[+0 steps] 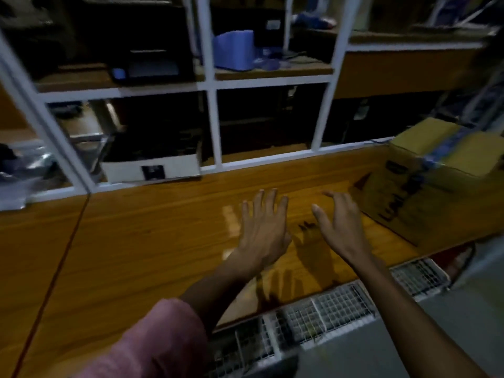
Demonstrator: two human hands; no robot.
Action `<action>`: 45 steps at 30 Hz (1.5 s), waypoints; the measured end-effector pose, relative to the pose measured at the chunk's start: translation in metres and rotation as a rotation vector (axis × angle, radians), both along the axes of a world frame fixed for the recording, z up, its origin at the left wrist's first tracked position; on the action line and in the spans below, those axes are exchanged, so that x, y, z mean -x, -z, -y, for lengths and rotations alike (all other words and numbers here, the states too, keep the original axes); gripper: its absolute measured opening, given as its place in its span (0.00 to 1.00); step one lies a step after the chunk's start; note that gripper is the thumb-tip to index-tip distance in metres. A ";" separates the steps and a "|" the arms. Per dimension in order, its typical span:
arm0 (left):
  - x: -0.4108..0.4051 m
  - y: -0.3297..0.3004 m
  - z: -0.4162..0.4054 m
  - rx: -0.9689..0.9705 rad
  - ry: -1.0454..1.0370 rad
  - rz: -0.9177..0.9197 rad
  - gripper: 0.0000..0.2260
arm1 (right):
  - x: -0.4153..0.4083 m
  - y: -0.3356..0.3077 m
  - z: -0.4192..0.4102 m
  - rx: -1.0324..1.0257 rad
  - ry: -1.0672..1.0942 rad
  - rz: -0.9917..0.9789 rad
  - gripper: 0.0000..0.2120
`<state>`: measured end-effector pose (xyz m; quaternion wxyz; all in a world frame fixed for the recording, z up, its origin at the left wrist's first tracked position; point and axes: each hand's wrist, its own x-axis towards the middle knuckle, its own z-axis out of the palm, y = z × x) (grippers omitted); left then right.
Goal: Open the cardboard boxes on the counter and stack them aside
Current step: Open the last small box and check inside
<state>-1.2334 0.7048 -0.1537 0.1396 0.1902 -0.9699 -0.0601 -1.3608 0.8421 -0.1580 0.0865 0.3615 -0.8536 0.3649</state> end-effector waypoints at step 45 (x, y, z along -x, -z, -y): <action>0.089 -0.054 -0.039 0.165 0.049 -0.553 0.33 | 0.038 0.015 -0.031 0.351 0.056 -0.155 0.07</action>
